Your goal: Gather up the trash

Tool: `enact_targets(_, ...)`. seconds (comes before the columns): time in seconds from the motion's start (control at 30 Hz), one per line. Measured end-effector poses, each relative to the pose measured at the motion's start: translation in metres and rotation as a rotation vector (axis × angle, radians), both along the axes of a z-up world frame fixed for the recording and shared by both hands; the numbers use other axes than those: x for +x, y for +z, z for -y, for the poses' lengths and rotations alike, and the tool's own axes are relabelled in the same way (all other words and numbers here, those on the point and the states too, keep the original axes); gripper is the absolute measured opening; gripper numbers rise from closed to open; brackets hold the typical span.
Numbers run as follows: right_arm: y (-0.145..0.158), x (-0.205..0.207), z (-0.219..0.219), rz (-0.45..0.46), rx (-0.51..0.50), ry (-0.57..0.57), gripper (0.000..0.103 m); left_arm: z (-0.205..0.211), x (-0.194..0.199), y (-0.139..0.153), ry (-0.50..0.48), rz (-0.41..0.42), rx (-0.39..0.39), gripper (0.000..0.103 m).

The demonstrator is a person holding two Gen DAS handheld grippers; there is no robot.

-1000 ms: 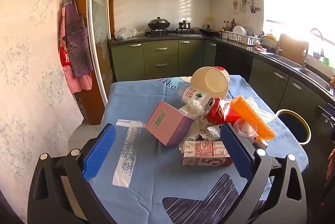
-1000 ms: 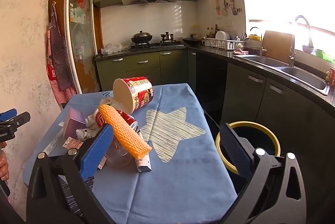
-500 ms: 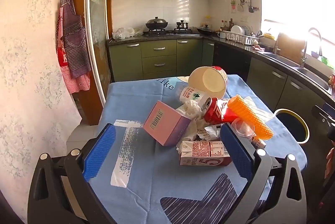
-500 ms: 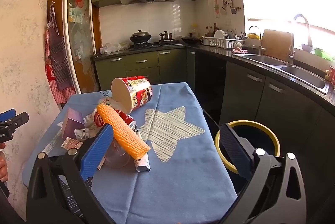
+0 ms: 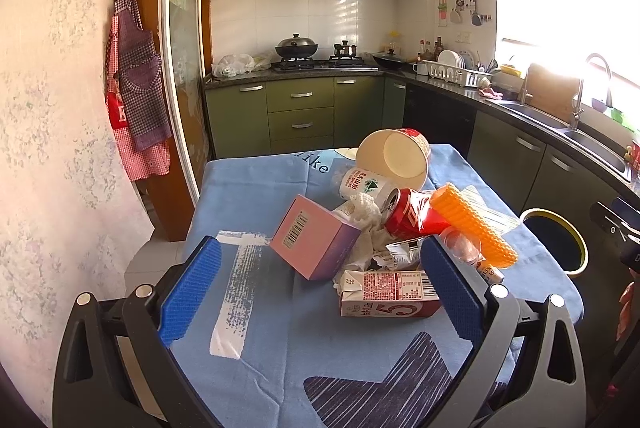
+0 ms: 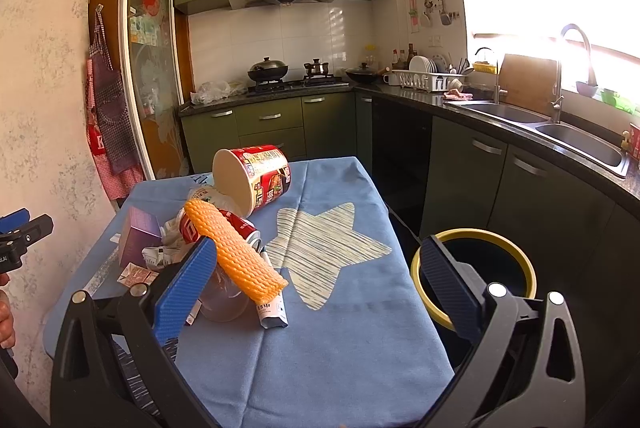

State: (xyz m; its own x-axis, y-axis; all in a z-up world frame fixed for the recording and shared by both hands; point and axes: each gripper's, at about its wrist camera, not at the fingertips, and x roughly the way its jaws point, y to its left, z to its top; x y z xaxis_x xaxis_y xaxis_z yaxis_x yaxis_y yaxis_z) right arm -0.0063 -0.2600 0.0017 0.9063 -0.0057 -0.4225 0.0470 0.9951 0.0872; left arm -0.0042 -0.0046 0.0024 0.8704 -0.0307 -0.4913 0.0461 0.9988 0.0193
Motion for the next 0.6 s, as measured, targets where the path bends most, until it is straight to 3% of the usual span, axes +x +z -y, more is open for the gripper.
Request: enact_targets(0.6, -0.0018, 0.0014, 0.0008, -0.001, 0.006, -0.006, 0.097, -0.0003, -0.0023, 0.0042, -0.010, 0.005, -0.011, 0.098)
